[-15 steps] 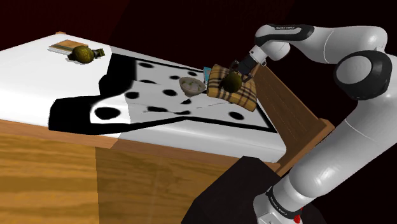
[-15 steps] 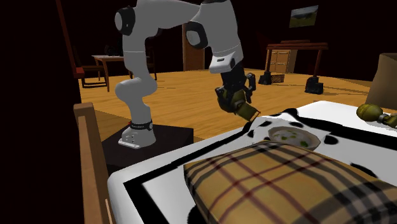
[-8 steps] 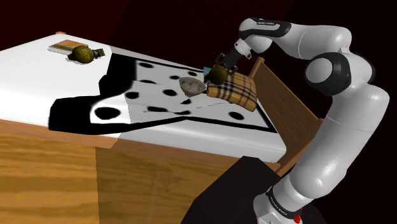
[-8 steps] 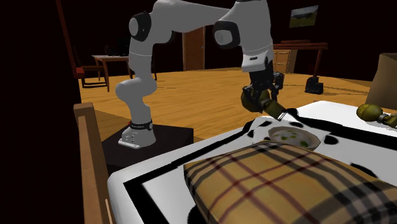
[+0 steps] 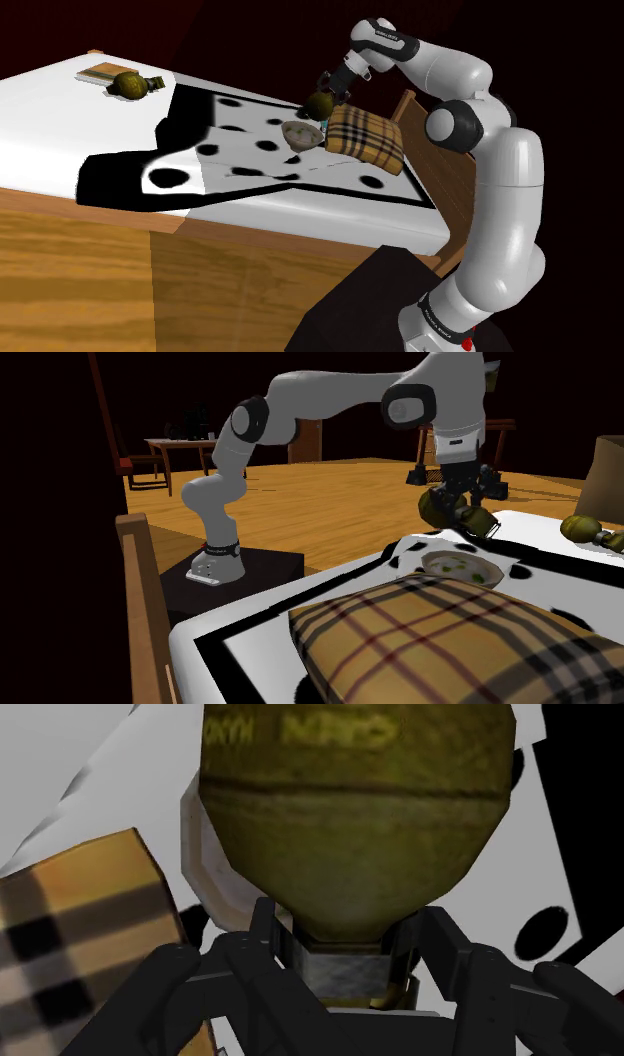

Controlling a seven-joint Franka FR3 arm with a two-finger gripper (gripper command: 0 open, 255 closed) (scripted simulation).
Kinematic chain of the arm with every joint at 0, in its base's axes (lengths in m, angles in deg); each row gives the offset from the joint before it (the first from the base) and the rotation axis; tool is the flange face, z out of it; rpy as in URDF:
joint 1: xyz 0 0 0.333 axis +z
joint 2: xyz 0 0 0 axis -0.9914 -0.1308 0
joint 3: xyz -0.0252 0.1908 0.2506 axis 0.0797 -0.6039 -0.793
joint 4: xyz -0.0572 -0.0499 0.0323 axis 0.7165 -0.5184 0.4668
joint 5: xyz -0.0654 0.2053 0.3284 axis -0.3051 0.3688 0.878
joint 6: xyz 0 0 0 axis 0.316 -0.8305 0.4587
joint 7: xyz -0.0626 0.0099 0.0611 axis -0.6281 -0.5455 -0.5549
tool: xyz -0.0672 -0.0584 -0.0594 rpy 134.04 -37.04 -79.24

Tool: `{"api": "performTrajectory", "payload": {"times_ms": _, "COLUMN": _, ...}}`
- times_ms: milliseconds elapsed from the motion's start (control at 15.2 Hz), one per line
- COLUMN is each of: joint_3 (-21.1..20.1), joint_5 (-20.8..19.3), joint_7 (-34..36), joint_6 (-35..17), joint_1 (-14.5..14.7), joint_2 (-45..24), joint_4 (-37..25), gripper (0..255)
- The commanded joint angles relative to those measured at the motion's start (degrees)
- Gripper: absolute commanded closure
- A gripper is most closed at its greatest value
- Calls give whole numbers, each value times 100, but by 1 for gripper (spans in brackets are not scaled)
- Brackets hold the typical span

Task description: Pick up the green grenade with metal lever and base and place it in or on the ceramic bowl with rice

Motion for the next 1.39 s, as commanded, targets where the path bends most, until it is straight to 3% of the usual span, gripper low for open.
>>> {"api": "performTrajectory", "payload": {"times_ms": 0, "joint_3": -99, "joint_5": 5, "joint_7": 427, "joint_6": 583, "joint_1": -85, "joint_2": -1070, "joint_4": -1783, "gripper": 255}}
{"api": "performTrajectory", "payload": {"times_ms": 792, "joint_3": -94, "joint_5": 80, "joint_7": 8, "joint_6": -453, "joint_1": 73, "joint_2": -770, "joint_4": -363, "gripper": 255}}
{"api": "performTrajectory", "payload": {"times_ms": 1320, "joint_3": -102, "joint_5": 105, "joint_7": -70, "joint_6": -641, "joint_1": 91, "joint_2": -770, "joint_4": -161, "gripper": 255}}
